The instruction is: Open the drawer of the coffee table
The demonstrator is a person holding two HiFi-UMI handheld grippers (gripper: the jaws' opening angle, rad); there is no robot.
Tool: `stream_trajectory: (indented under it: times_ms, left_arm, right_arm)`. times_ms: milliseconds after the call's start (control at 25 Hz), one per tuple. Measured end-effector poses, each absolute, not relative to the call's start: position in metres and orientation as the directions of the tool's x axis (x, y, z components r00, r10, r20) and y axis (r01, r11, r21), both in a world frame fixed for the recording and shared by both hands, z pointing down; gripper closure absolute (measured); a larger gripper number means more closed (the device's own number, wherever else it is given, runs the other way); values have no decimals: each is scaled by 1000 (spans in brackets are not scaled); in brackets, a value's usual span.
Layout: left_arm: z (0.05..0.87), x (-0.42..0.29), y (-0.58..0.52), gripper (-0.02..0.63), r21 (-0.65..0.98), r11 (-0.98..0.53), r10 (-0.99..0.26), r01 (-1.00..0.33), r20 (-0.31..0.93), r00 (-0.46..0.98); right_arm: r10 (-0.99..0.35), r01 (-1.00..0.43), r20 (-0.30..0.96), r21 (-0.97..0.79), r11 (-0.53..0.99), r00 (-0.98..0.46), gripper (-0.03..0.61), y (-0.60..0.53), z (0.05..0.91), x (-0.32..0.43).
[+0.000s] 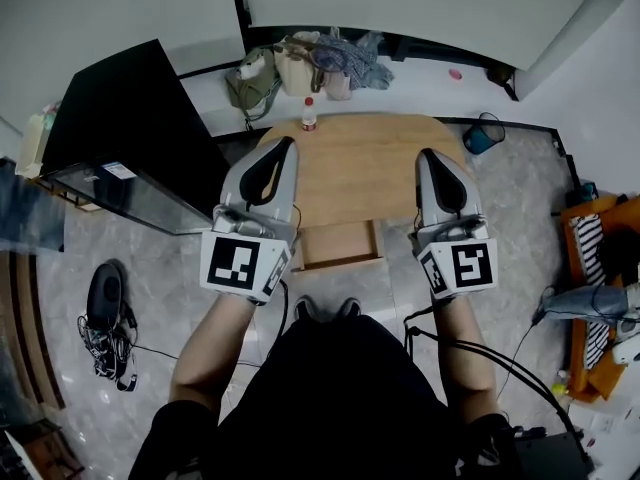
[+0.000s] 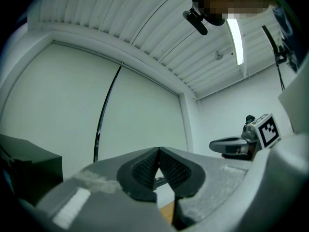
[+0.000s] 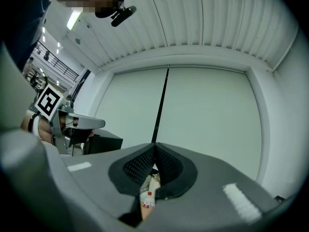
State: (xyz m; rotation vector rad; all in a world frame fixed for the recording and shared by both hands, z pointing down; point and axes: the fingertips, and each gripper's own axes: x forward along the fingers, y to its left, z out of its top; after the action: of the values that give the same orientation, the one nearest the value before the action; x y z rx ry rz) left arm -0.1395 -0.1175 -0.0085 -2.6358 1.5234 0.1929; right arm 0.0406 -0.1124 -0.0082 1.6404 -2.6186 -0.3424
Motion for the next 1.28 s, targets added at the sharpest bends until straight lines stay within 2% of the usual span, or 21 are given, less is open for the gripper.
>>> stream_trajectory:
  times_ms: [280, 1280]
  left_arm:
    - [1, -143, -117, 612, 5, -494, -862, -870, -138, 488]
    - [7, -128, -97, 612, -13, -515, -852, -857, -107, 513]
  right_arm:
    - [-909, -900, -53, 178, 398, -413, 580, -106, 8, 51]
    - [-891, -885, -37, 139, 444, -453, 580, -86, 17, 47]
